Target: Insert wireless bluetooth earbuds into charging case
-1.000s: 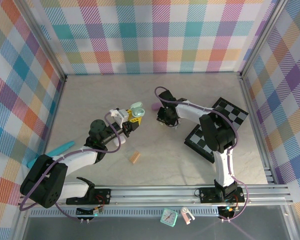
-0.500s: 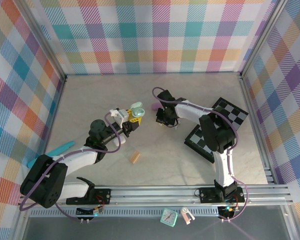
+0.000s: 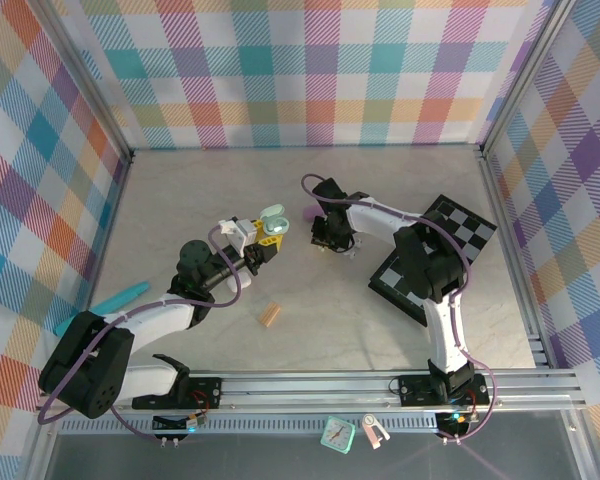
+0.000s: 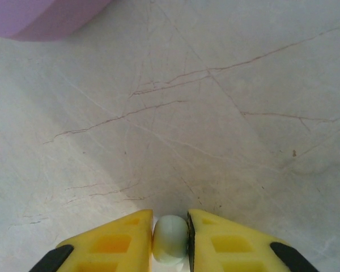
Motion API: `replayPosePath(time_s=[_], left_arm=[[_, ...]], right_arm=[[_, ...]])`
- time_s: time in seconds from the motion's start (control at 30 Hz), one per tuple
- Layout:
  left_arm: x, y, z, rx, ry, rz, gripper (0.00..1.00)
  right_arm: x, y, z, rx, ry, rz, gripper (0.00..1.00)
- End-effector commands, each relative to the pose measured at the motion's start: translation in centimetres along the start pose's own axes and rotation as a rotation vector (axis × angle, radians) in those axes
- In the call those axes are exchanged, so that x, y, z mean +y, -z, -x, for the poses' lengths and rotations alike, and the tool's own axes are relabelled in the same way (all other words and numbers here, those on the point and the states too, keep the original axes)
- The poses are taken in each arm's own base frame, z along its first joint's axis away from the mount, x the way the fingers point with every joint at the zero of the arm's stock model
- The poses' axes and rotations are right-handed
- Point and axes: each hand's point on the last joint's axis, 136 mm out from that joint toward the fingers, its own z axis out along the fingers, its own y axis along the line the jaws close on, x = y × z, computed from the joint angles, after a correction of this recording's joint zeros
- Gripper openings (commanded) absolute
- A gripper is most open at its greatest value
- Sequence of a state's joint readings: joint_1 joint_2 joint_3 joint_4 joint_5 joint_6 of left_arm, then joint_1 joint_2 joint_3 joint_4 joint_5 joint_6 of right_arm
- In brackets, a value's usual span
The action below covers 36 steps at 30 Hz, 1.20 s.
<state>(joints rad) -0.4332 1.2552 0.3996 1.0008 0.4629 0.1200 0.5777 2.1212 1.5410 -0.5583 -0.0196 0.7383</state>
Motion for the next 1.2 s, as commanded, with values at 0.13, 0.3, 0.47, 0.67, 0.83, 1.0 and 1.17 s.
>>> replayPosePath(time_s=[0.13,0.3,0.47,0.67,0.83,1.0,1.17], left_arm=[[-0.4,0.2,1.1,-0.042,-0.025,-0.024,0.27],[-0.5,0.1,1.1,-0.041,-0.025,-0.037,0.27],[-0.8,0.2,1.6,-0.047,-0.032,-0.052,0.27],[-0.4,0.4,1.7,-0.032,-0.042,-0.024,0.27],[1.0,0.8,1.9,-0.037,-0.025,0.013,0.27],[1.5,1.1,2.2,-0.05,-0.022,0.026,0.27],[1.5,1.2,2.3,-0.053,-0.017,0.025,0.27]], right_arm=[[0.5,0.9,-0.1,-0.008,0.053,0.006,0.21],[1.2,3.5,0.1,-0.079,0.109,0.074,0.21],[0.5,4.3,-3.0,-0.007,0.174,0.116,0.22],[-2.8,4.6,-8.5,0.099,0.264,0.04,0.22],[-5.7,5.4,-12.3,0.156,0.305,-0.055,0.22],[-8.5,5.0,-14.4,0.202,0.324,-0.191,0.23],[-9.6,5.0,-14.2,0.187,0.363,-0.297,0.26]])
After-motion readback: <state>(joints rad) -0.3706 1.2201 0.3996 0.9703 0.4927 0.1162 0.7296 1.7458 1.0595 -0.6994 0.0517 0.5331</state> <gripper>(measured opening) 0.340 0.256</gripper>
